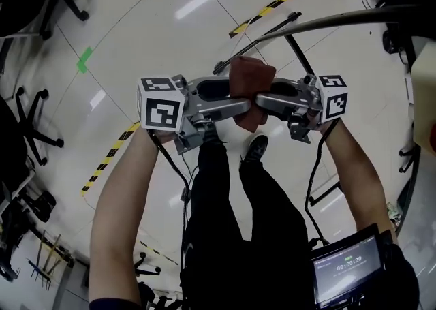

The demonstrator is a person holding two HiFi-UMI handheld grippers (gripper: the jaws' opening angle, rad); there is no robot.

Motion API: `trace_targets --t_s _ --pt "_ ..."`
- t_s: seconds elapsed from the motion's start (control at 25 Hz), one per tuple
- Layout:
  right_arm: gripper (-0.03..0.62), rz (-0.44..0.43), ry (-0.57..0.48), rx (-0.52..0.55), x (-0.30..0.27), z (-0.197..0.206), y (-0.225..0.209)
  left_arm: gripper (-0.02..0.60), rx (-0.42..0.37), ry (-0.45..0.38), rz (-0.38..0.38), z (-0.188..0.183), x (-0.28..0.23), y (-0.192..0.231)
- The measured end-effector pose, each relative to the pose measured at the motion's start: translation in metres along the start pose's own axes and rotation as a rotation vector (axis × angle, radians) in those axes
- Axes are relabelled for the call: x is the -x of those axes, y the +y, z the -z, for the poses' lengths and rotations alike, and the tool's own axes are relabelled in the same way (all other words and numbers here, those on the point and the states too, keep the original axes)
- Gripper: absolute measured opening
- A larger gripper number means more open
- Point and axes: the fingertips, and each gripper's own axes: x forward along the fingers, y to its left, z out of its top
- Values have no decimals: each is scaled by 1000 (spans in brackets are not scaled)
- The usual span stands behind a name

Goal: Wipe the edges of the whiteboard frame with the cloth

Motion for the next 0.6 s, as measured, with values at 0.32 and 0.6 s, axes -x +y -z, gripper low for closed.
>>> trace_targets --t_s 0.32,0.6 --pt "68 220 -53 24 20 -9 -29 71 28 5 -69 -7 -17 24" --pt "41 922 -120 200 111 -2 -83 71 -232 180 -560 -36 -27 123"
